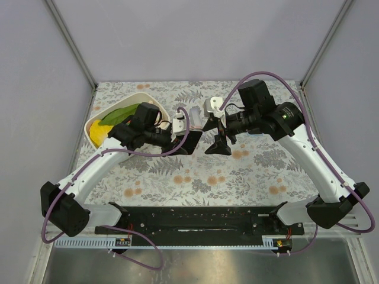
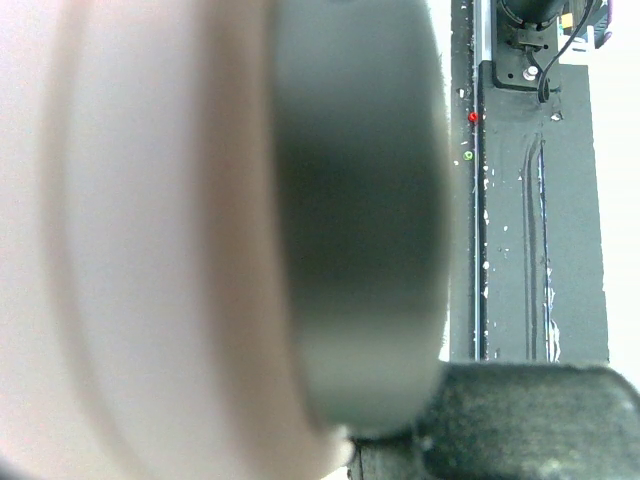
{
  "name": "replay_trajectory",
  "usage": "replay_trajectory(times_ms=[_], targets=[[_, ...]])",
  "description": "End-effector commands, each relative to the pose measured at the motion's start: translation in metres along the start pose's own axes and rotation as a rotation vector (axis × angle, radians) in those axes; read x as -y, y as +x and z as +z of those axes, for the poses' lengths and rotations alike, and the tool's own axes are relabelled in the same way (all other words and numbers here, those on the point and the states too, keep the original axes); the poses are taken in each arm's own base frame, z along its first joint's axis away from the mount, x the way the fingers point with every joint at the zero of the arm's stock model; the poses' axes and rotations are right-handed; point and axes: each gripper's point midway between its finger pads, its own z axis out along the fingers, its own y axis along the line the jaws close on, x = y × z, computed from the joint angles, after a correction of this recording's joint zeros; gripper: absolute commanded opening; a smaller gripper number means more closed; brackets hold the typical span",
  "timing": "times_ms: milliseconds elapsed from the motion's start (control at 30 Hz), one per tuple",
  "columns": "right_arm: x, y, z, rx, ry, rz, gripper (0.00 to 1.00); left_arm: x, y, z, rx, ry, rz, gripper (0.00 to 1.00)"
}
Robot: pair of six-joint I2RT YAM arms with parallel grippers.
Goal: Take the phone out of the phone case
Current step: Remove the phone case from the phone.
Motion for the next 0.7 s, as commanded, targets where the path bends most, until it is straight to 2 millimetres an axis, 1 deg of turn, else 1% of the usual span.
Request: replay_trajectory(times_ms=[0,300,467,667], targets=[[-0.005,-0.0088,0.0,0.031,-0.016,-0.031,0.86,-0.001,-0.0314,-0.0063,0.09,-0.012,0.095,0.0],[-0.0093,-0.009,-0.0018,0.035,-0.02,-0.034,0.85,-0.0072,-0.0294,-0.0044,0.081,-0.034,0.083,0.0],[-0.0096,-0.0067,-0.0011,0.031,-0.021,-0.032,0.85,-0.0056,-0.0327,-0.0046,0.091,-0.024,0.083,0.0],[-0.005,-0.005,0.0021,0.025,-0.018,-0.027,0.85,-0.0016,-0.0323,-0.0043,0.098,-0.007,0.082,0.0]])
